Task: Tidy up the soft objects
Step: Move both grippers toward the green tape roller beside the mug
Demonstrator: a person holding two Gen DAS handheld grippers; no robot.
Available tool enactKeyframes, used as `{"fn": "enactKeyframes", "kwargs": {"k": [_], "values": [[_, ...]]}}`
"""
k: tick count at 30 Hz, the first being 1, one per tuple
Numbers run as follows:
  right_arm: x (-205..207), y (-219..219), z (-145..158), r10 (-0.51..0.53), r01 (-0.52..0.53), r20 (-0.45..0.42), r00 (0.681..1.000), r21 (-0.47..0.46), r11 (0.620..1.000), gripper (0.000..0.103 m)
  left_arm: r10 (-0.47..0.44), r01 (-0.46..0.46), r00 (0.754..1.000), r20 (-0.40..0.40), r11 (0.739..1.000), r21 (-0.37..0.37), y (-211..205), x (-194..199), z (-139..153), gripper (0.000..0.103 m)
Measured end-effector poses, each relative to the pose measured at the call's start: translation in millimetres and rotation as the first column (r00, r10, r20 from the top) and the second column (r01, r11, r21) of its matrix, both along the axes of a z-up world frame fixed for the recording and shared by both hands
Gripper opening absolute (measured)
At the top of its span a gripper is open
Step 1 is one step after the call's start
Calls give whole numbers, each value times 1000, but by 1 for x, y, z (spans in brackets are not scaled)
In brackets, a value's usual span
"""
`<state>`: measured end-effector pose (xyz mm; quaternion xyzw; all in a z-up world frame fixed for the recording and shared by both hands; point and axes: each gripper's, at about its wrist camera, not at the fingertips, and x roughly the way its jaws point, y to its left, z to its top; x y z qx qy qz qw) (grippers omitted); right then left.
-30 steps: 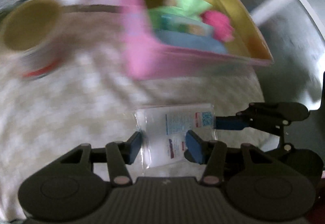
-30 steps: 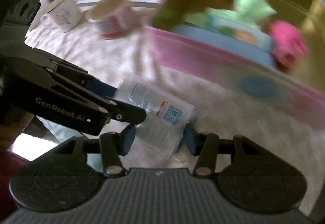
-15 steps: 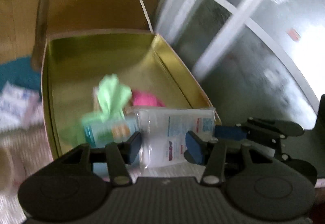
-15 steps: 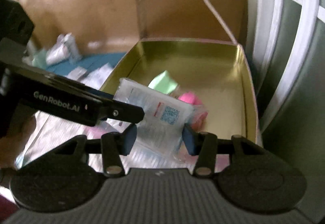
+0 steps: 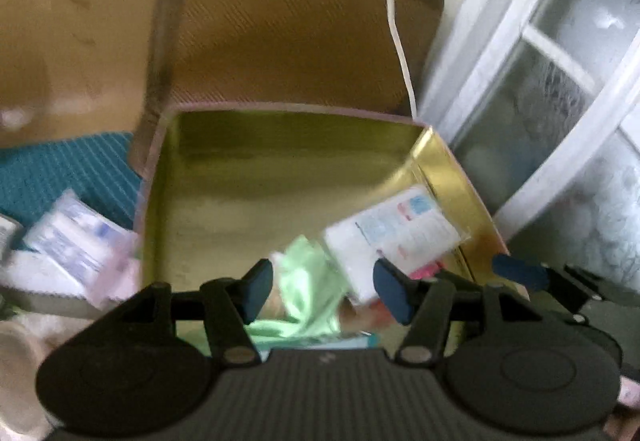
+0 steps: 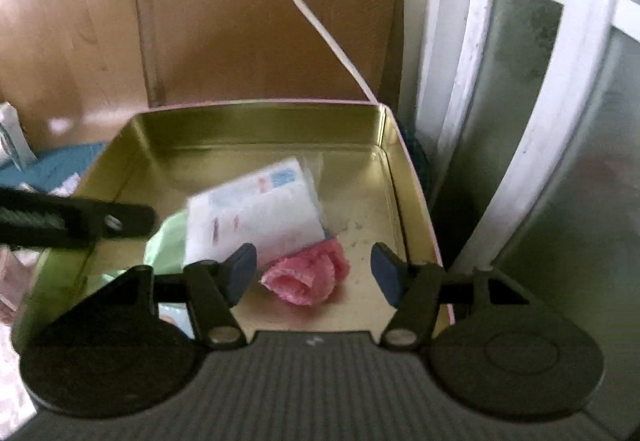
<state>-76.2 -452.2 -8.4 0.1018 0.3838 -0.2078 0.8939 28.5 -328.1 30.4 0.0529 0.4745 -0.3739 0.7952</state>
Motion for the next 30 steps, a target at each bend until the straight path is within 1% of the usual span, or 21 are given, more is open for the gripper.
{"fn": "enactKeyframes", "kwargs": {"k": [2,4,5,7,9,10,11,12,14,16,18,19,21,22,23,24,26,27,30], "values": [[-10,6,5,10,-10,16,1000,-10,1000,66,12,-11,999,41,1000,-22,17,-1,11,59],[-17,9,9,2,-2,29,1000,-5,1000,65,14,-10,996,87,999,-44,36,-4,21,59],[-23,11,12,-1,0,50,999,14,1000,65,17,-12,995,101,999,-49,44,-6,26,59],[-24,24,17,28,-35,102,994,66,997,64,16,-9,994,111,998,-67,68,-9,34,59],[-24,42,26,97,-110,140,985,92,990,55,23,-15,994,104,996,-82,95,-11,38,59],[-20,53,29,144,-160,151,978,100,982,52,33,-24,994,102,996,-85,107,-14,39,59],[-15,60,30,180,-198,155,971,110,974,47,47,-39,994,100,996,-83,125,-15,38,59],[-7,72,32,225,-246,158,961,127,961,41,68,-60,993,97,995,-75,144,-17,37,59],[15,92,34,302,-329,162,939,174,928,34,112,-108,990,87,993,-46,180,-16,33,59],[41,117,35,381,-410,164,910,223,884,34,165,-165,983,82,986,3,212,-17,26,59],[74,148,35,465,-488,148,873,256,834,35,216,-221,974,74,973,71,242,-14,12,59],[89,164,35,503,-520,134,854,265,812,36,237,-243,969,73,964,103,256,-12,5,59],[126,200,31,587,-589,101,803,277,759,36,277,-284,959,65,946,159,281,-7,-6,59],[143,217,28,620,-614,75,781,277,739,37,295,-299,954,51,939,170,293,-3,-10,59],[166,236,22,657,-639,30,753,273,719,39,313,-313,949,30,935,164,307,1,-12,59],[183,248,16,677,-652,-8,736,261,712,43,324,-323,946,19,934,154,319,4,-13,59],[219,277,-3,715,-678,-117,689,243,693,48,330,-329,944,13,934,141,338,10,-11,59],[233,287,-14,721,-685,-169,672,228,692,48,327,-326,945,15,935,137,347,13,-10,59],[261,310,-42,722,-710,-322,612,179,681,56,306,-304,952,4,945,125,372,20,-10,59]]}}
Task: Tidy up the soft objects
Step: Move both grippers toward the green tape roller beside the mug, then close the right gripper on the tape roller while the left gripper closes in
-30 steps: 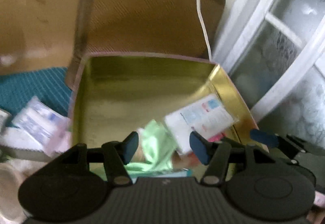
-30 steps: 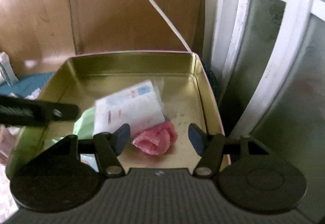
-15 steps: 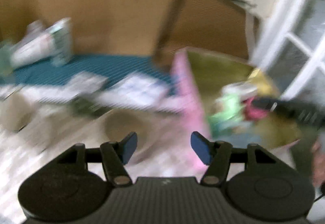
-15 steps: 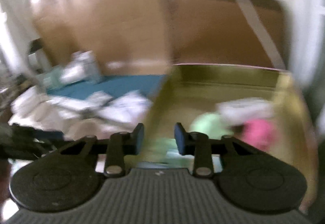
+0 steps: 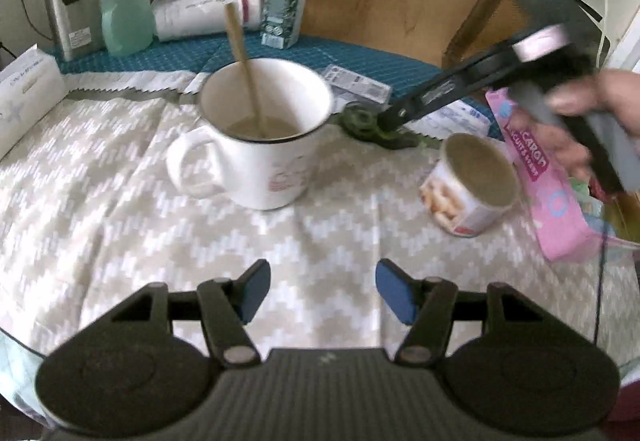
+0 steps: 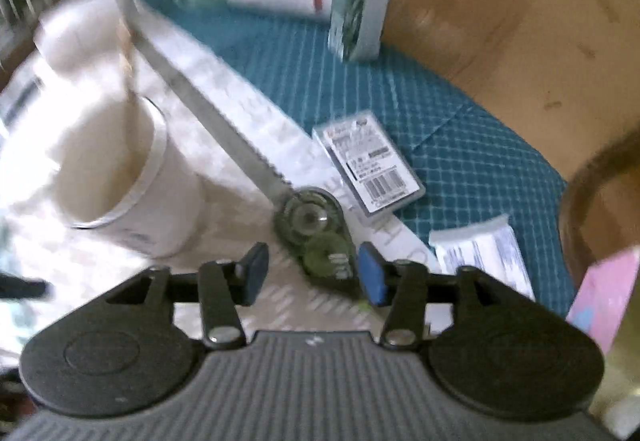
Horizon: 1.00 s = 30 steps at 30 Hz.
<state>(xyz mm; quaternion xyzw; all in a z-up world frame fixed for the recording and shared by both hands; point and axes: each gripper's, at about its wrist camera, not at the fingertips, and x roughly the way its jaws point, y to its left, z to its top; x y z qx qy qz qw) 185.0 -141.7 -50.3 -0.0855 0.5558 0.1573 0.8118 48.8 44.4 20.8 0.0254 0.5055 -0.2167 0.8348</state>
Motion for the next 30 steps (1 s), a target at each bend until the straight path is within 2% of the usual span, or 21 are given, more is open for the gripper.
{"fn": "enactKeyframes", "kwargs": {"k": [2,3,5,7,11,14,17,20,23,26,30], "values": [[13,7,-17,6,-10,-64,998,-67,998,55,-12,12,1000,-16,1000,-9,16,5,-2,59],[16,6,-23,6,-12,-98,995,-64,998,53,-17,17,1000,-24,1000,-10,21,8,-4,59],[21,6,-24,2,-5,-109,994,-27,1000,43,-24,24,999,-35,1000,-10,30,15,-8,59],[16,11,-22,25,-27,-114,993,-9,1000,43,-28,28,999,-43,1000,-12,39,21,-11,59],[-15,39,-12,128,-127,-131,983,17,992,43,-19,17,998,-65,999,-32,59,33,-14,60],[-44,57,-7,181,-184,-134,974,-8,983,42,-26,20,996,-90,997,-68,70,40,-16,64],[-70,60,-10,185,-180,-167,968,47,983,43,-46,32,991,-128,993,-111,75,44,-21,65],[-98,64,-8,232,-228,-111,966,47,972,43,-83,60,984,-157,988,-142,70,46,-25,66],[-121,57,-6,243,-233,-102,965,101,967,43,-118,95,980,-157,985,-147,60,47,-28,66],[-140,50,-7,243,-238,-56,968,79,968,43,-153,136,977,-147,984,-118,46,47,-32,66],[-157,36,-1,159,-157,-32,987,56,986,43,-212,207,969,-125,977,-55,22,41,-35,66]]}}
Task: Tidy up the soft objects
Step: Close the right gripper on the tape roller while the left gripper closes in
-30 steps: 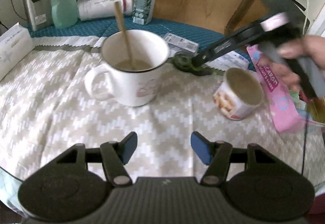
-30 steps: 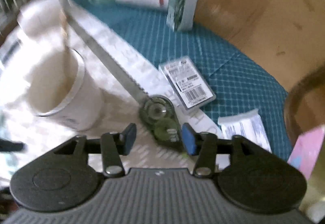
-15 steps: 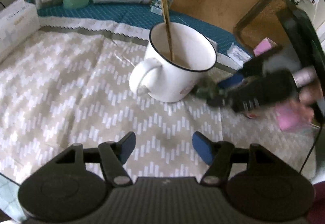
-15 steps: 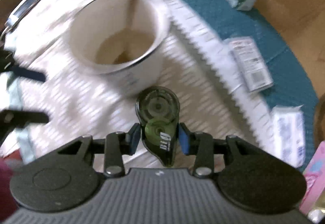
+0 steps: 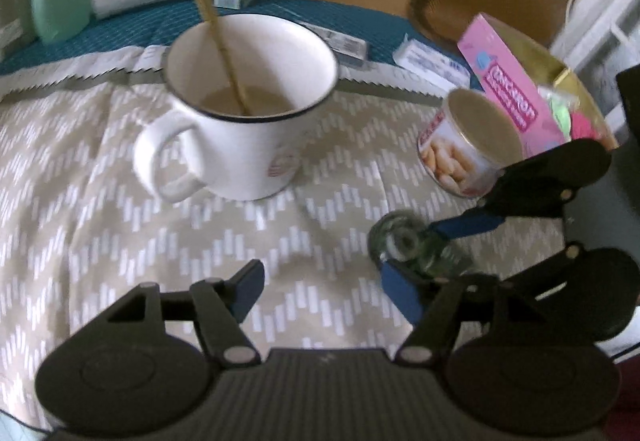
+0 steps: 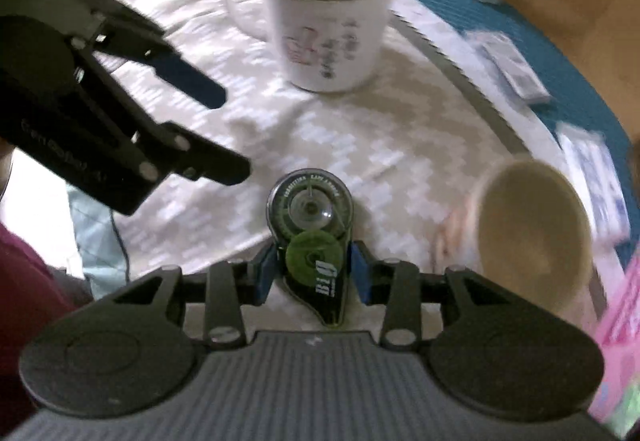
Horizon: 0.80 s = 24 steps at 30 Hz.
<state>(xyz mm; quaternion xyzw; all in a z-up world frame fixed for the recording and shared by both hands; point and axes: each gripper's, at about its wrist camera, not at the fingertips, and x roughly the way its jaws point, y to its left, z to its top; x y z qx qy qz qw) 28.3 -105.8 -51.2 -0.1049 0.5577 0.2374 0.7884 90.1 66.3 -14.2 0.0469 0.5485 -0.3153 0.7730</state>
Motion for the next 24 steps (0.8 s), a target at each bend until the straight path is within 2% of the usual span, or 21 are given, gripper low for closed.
{"fn": "enactKeyframes", "kwargs": {"k": [3,6,11,17,19,21,24], "values": [[-5,-12,-1,-67,67,2,998,25,997,43,-25,24,1000,8,999,34,-10,-2,-3,67],[-10,-17,1,-98,97,12,995,42,994,44,-27,27,1000,3,998,48,-15,-2,-5,72],[-17,-15,-4,-145,142,42,988,68,988,47,-38,37,999,20,996,85,-23,-2,-6,72],[-27,-24,-6,-246,237,70,967,115,965,47,-33,29,999,31,991,130,-29,-3,-9,75],[-29,-29,-5,-270,260,71,960,130,957,47,-24,19,999,36,991,129,-30,-2,-10,80],[-29,-33,-6,-288,278,61,956,134,951,49,-13,5,998,63,992,127,-29,-2,-8,94],[-30,-36,-8,-301,292,46,953,135,947,52,8,-24,993,121,991,128,-30,-3,-7,100]]}}
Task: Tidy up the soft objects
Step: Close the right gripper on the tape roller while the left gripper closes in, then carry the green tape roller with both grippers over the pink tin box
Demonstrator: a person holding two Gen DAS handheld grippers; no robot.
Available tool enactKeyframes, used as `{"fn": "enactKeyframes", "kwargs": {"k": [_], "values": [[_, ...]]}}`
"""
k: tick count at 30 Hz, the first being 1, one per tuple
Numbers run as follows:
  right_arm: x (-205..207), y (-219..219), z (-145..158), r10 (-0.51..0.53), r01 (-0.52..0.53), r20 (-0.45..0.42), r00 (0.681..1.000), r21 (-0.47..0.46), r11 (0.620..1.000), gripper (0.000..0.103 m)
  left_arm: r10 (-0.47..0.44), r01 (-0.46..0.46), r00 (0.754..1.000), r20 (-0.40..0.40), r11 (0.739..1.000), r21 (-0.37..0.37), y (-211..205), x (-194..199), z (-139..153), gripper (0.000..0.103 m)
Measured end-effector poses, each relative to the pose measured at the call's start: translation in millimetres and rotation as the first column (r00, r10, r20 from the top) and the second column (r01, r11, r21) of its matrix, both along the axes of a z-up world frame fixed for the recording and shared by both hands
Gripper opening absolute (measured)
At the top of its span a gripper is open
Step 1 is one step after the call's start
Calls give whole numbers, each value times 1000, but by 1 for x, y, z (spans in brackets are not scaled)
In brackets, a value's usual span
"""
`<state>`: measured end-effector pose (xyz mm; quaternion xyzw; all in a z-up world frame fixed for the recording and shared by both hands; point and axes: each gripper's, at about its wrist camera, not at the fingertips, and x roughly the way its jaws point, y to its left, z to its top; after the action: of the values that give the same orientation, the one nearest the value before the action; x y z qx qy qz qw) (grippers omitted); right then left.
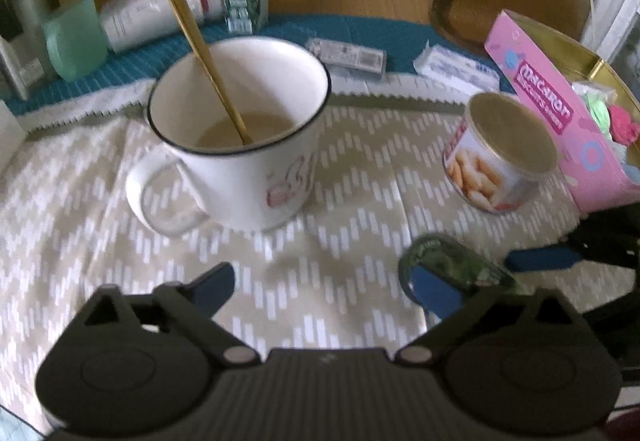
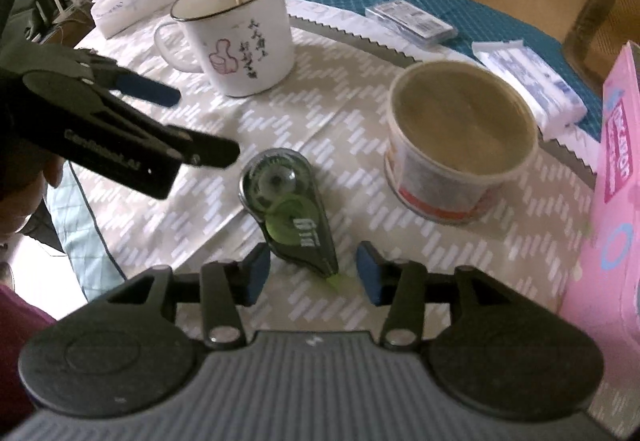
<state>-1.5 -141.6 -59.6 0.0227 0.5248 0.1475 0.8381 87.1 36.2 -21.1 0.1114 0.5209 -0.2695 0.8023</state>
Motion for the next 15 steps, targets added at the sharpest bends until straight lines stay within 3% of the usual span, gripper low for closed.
{"fn": "enactKeyframes", "kwargs": {"k": [4,6,9,11,15], "values": [[-2,1,-1,13,-13,0,1000,9,1000,61,0,-1,997,81,1000,17,-2,-4,0,101],[-3,1,-2,23,-23,-6,1000,24,999,75,-1,-2,995,101,1000,27,-2,-5,-1,100],[-4,5,-4,42,-42,-2,999,43,998,86,30,-31,994,110,999,9,2,-5,-2,97],[-5,4,-7,53,-52,1,999,83,995,102,47,-46,992,114,999,-12,6,-5,0,93],[-4,4,-8,38,-38,5,999,114,993,103,54,-50,992,112,998,-44,12,-4,5,76]]}}
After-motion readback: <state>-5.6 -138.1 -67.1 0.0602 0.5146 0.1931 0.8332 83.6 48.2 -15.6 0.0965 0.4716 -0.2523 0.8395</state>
